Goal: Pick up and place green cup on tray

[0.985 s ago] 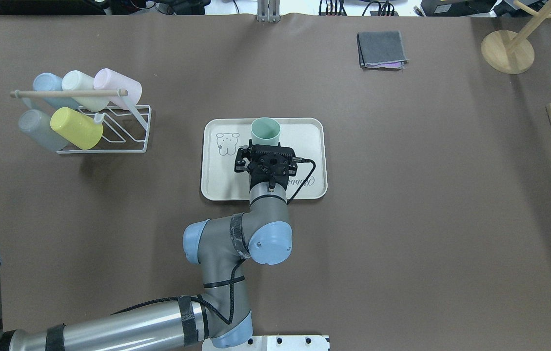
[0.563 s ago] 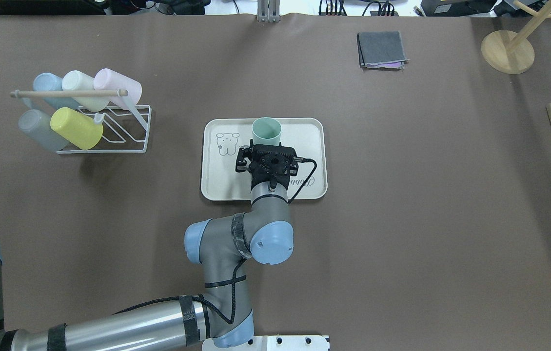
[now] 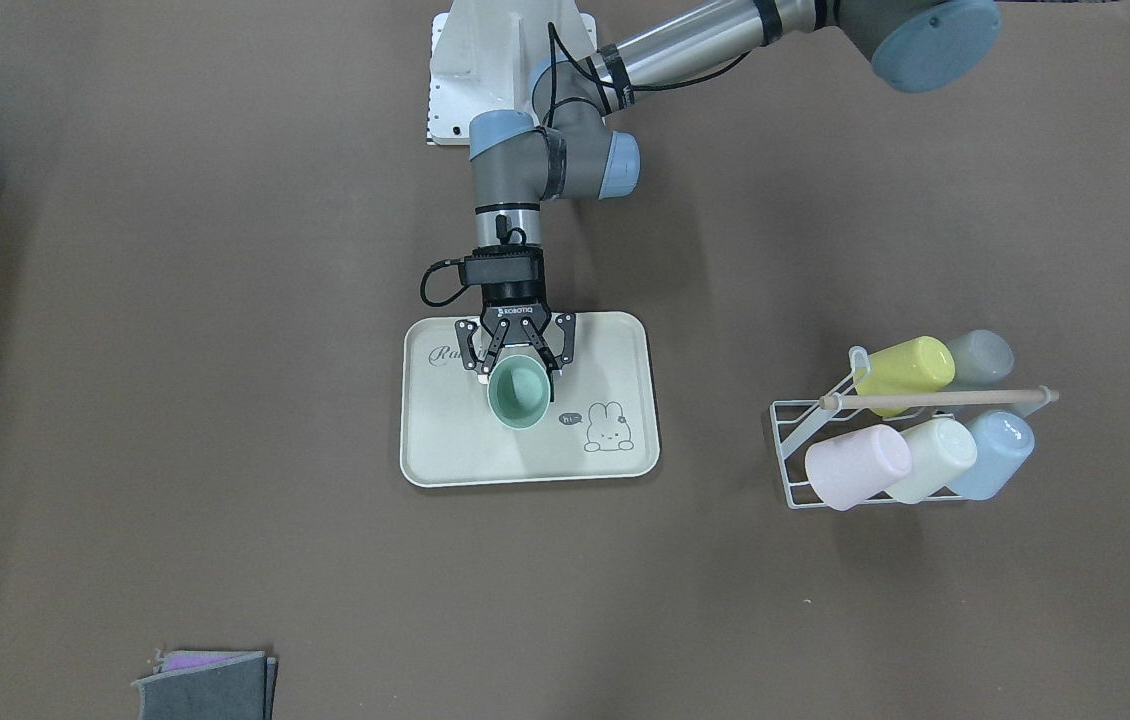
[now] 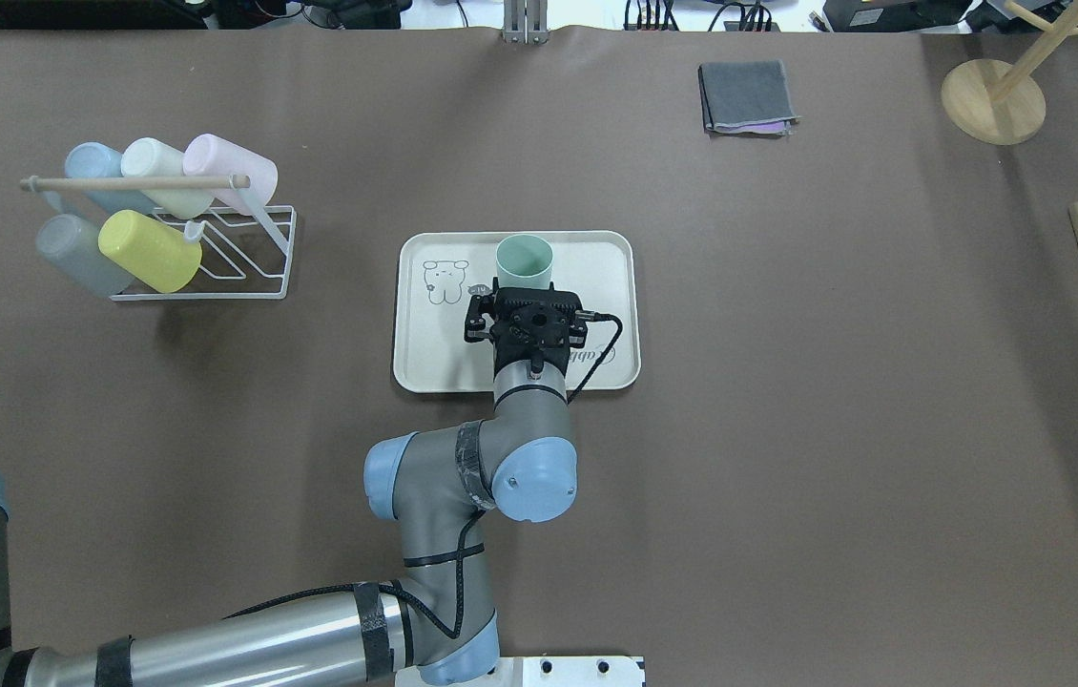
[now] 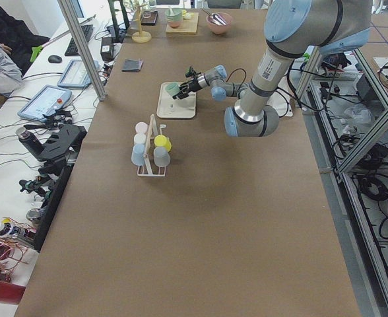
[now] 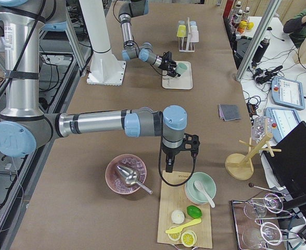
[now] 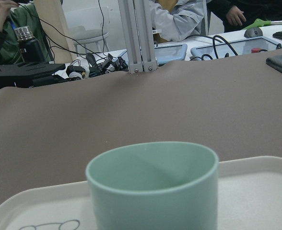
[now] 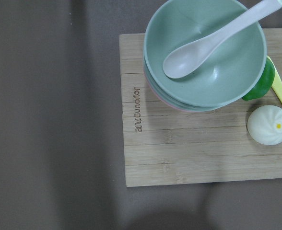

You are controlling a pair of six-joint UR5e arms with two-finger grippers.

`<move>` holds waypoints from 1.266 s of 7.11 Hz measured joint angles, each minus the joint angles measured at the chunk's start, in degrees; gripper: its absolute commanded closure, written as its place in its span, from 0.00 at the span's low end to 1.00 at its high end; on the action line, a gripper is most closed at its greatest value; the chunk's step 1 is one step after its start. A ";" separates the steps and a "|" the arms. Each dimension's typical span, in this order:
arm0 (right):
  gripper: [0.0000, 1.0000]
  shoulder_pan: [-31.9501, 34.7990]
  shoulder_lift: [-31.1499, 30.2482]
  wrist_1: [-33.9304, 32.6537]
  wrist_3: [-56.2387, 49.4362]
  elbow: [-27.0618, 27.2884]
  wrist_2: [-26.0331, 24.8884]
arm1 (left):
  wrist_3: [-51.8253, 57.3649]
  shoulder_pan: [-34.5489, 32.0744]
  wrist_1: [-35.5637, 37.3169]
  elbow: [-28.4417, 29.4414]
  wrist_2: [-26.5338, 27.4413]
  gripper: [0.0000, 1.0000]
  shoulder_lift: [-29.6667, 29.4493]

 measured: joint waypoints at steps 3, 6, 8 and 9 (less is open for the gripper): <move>0.00 0.00 -0.03 -0.03 0.00 0.03 0.09 | -0.99 0.18 0.02 0.17 0.00 0.42 0.10; 0.00 0.00 -0.03 -0.03 0.00 0.04 0.12 | -0.95 0.47 0.02 -0.11 0.08 0.01 0.32; 0.00 0.23 -0.03 -0.03 0.00 0.04 0.12 | -0.87 0.83 -0.03 -0.35 0.22 0.01 0.61; 0.00 0.30 -0.03 -0.03 0.00 0.03 0.15 | -0.86 0.90 -0.12 -0.54 0.25 0.01 0.81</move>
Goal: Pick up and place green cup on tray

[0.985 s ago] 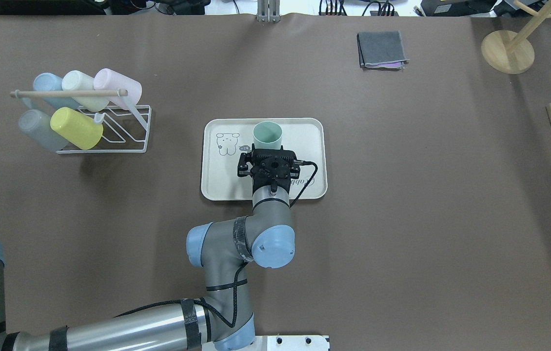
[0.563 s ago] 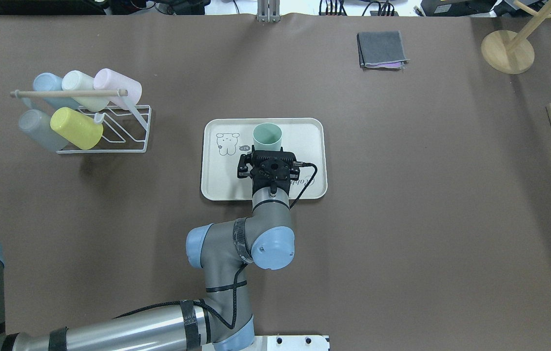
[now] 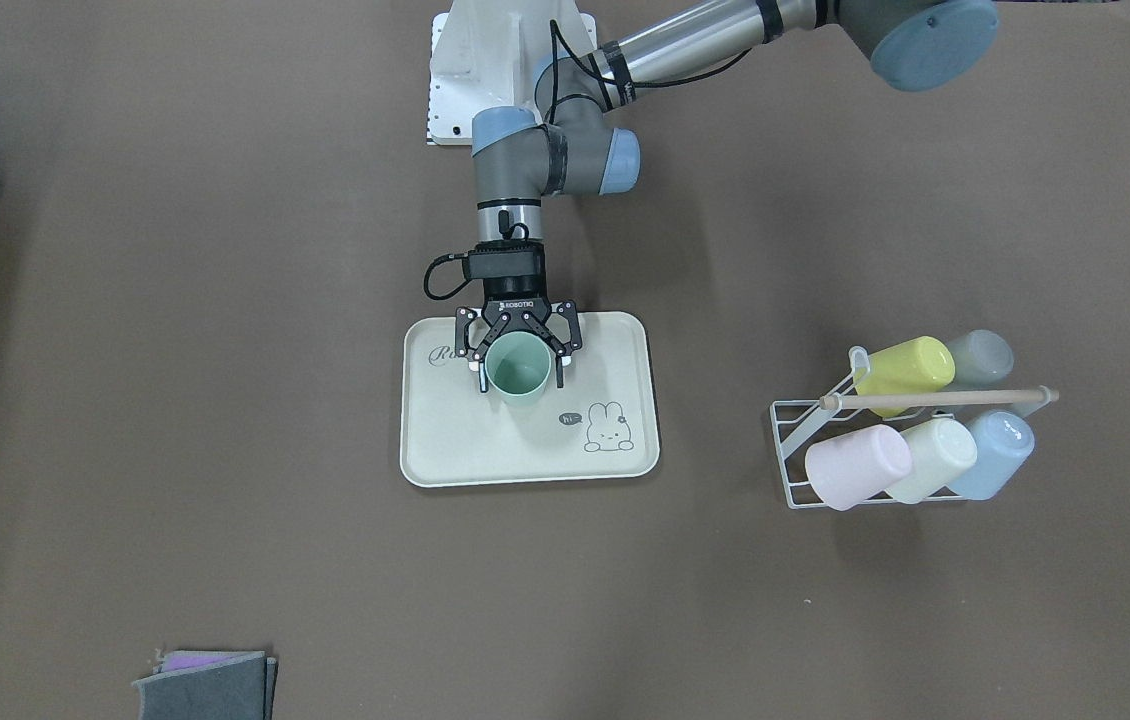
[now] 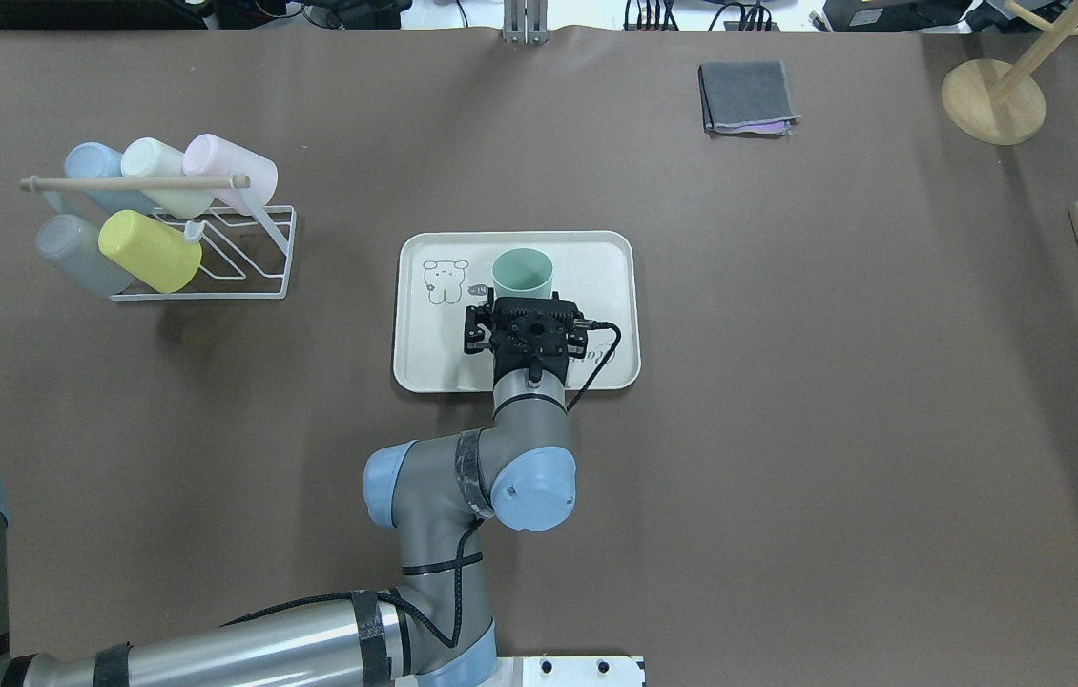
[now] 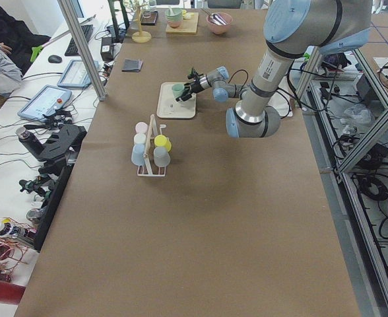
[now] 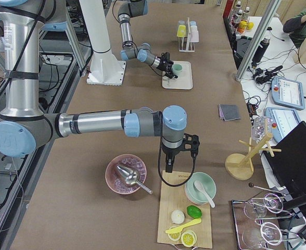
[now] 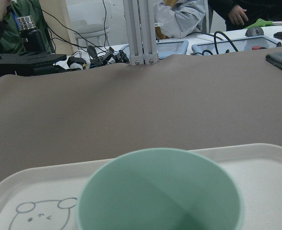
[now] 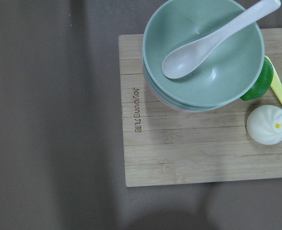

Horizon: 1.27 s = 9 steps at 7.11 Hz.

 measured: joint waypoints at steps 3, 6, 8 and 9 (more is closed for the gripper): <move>0.00 0.12 -0.61 0.01 -0.06 0.18 1.62 | 0.18 -0.15 -0.06 -3.75 -0.06 0.01 1.31; 0.00 0.21 -1.19 0.01 -0.13 0.42 2.21 | 4.02 -0.32 0.11 -9.89 -0.98 0.01 4.12; 0.00 0.23 -1.23 0.00 -0.19 0.42 2.18 | 6.51 -1.19 0.14 -15.07 -3.83 0.01 5.23; 0.00 0.22 -1.23 0.00 -0.23 0.40 2.16 | 9.53 -2.70 0.21 -18.39 -7.09 0.01 5.48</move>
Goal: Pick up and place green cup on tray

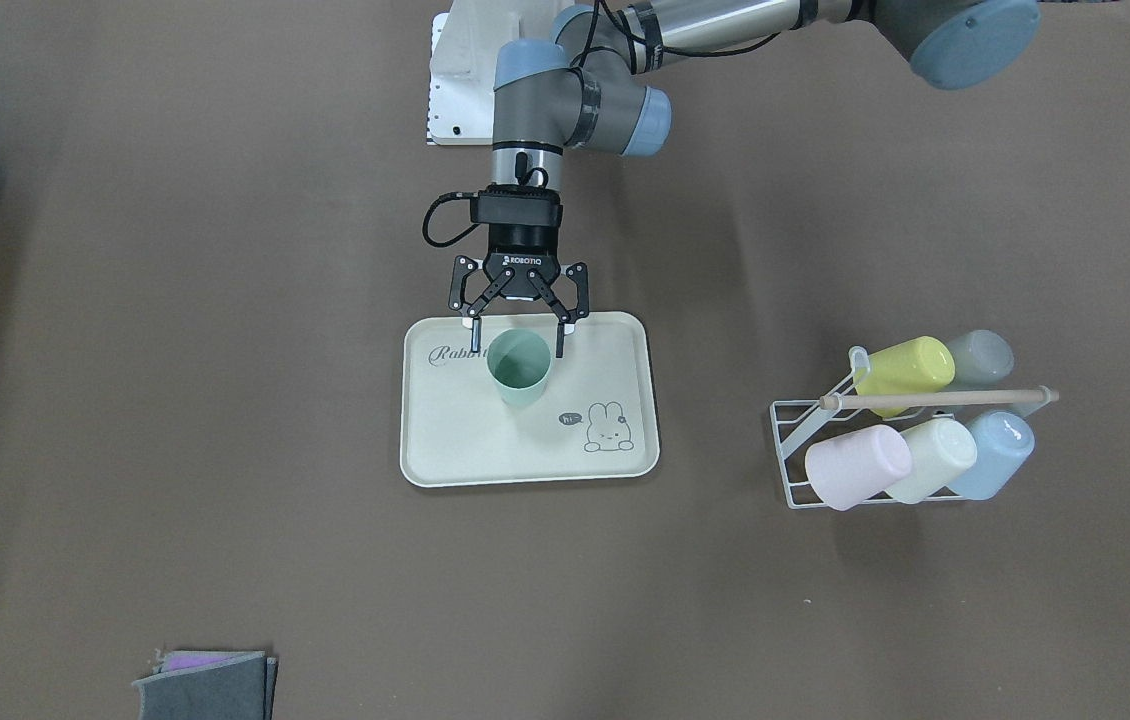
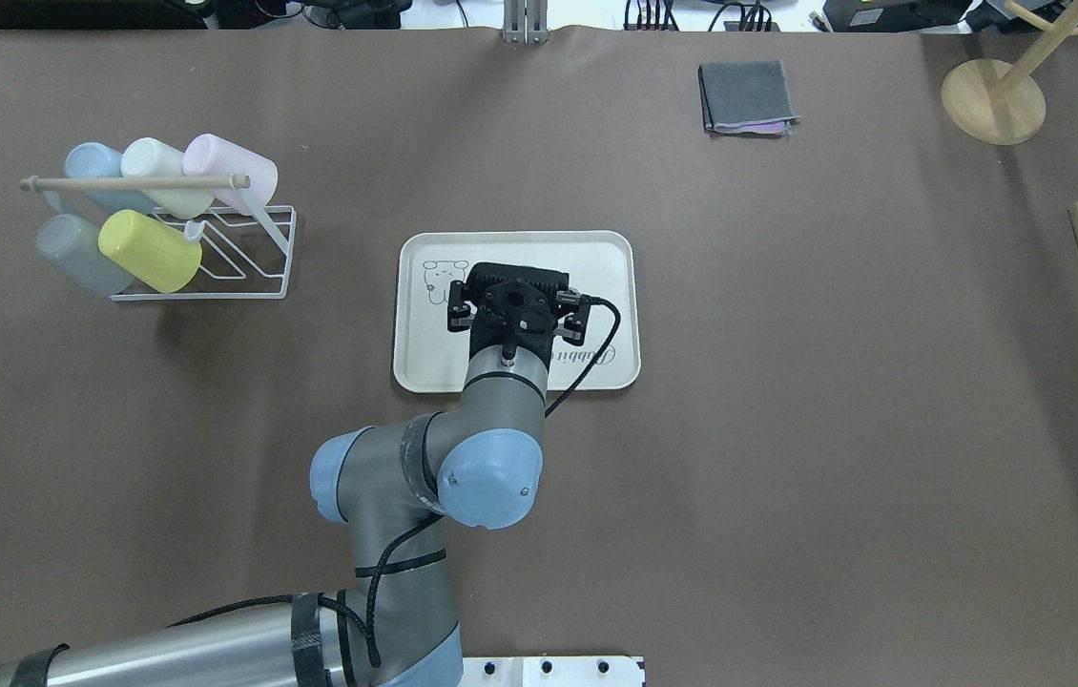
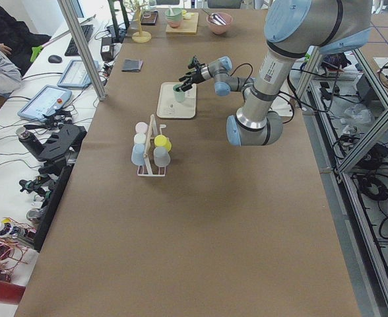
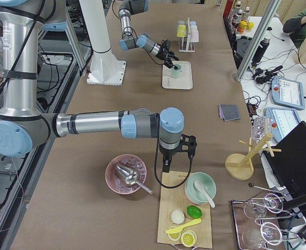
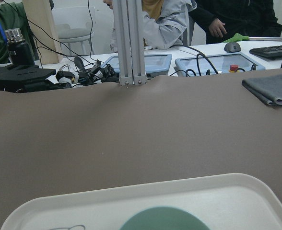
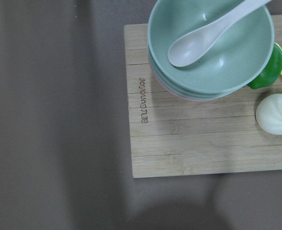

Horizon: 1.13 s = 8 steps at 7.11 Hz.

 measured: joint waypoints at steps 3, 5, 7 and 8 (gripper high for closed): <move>0.00 0.00 -0.14 0.00 0.01 -0.07 -0.02 | 10.00 -8.51 0.50 -9.72 -18.56 0.01 2.62; 0.00 0.00 -0.23 0.00 -0.08 -0.12 -0.26 | 14.03 -18.30 3.98 -11.32 -34.82 0.01 4.36; 0.00 0.00 -0.33 0.00 -0.10 -0.14 -0.32 | 22.37 -28.68 12.38 -11.28 -49.96 0.01 6.50; 0.00 0.00 -0.35 0.02 -0.08 -0.14 -0.31 | 27.50 -33.96 15.65 -11.06 -56.50 0.01 8.50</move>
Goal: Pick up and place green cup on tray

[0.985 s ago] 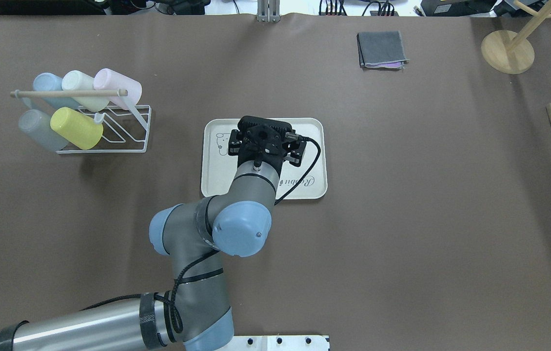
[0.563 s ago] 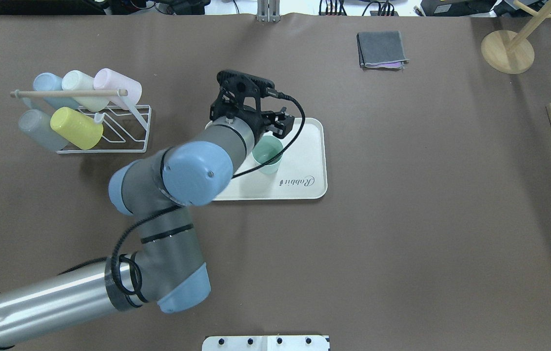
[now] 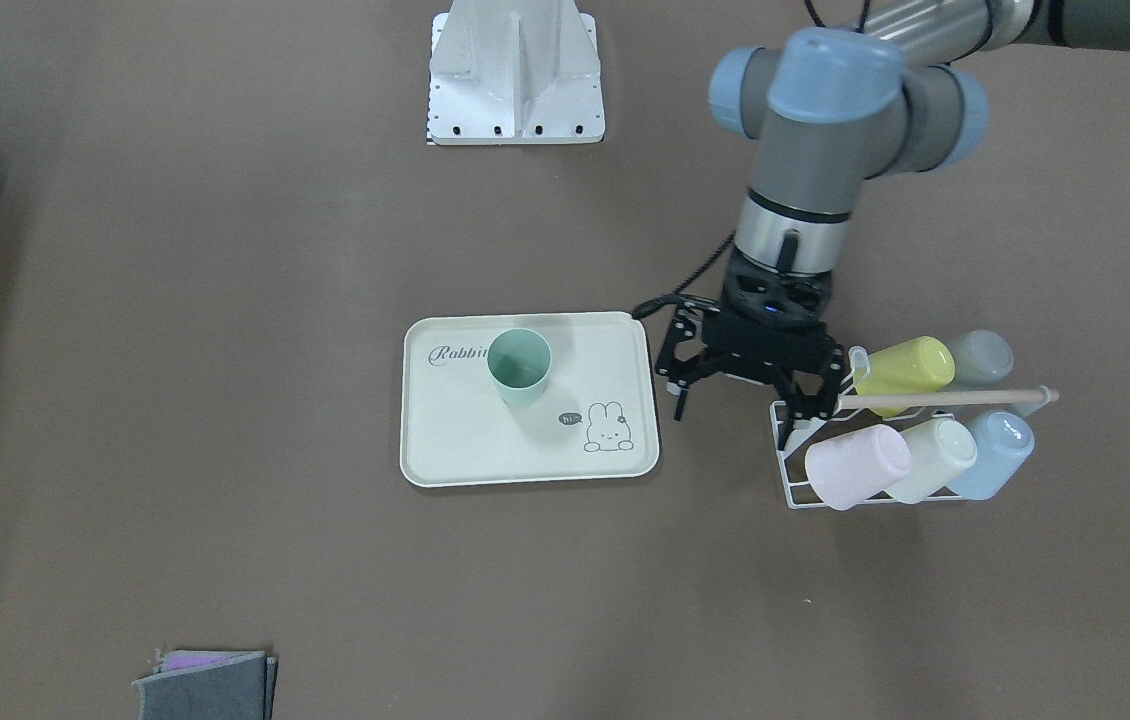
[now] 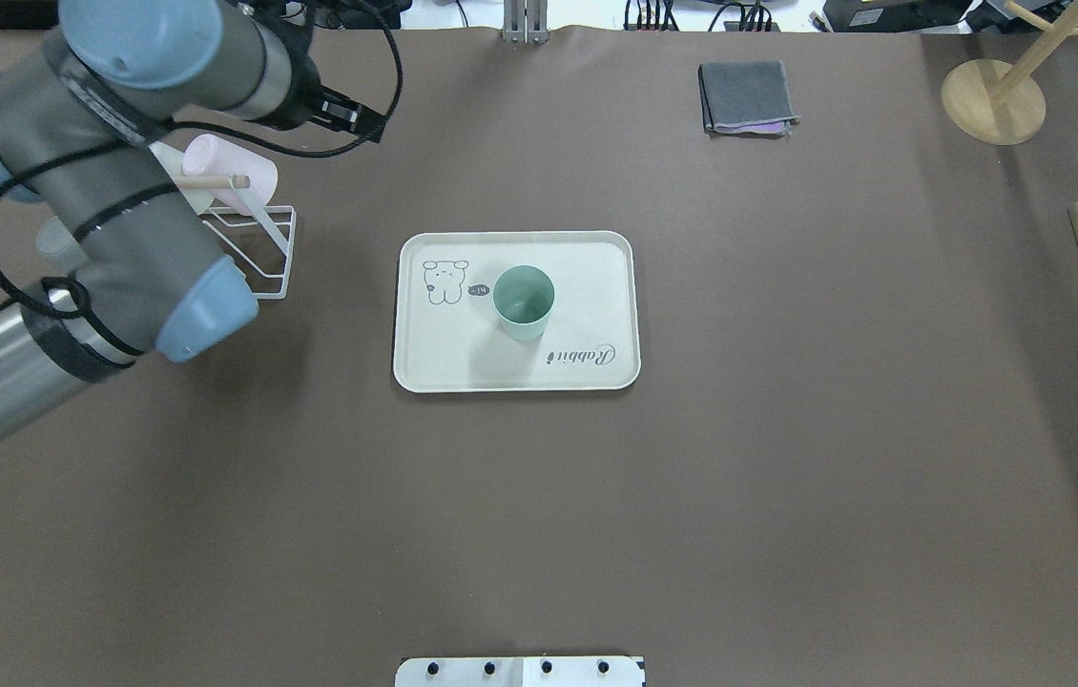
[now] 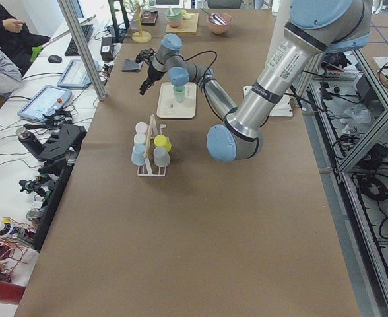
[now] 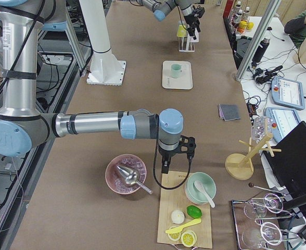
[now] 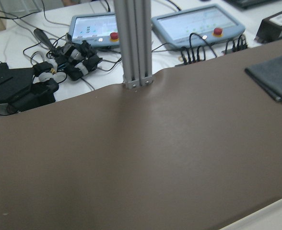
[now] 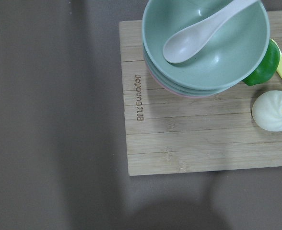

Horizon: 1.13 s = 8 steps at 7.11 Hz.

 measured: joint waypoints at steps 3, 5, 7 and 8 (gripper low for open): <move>0.00 0.00 -0.04 -0.01 -0.02 0.00 0.01 | 15.43 -14.79 6.84 2.20 -12.59 0.01 7.50; 0.00 0.00 -0.03 -0.02 0.02 0.01 0.06 | 27.71 -23.50 12.34 6.39 -16.52 0.01 11.02; 0.00 0.00 -0.01 -0.02 -0.03 0.03 0.07 | 30.64 -30.55 14.80 8.39 -23.89 0.01 16.24; 0.00 0.00 -0.01 -0.02 -0.04 0.01 0.07 | 31.43 -33.19 14.66 9.10 -25.89 0.01 19.27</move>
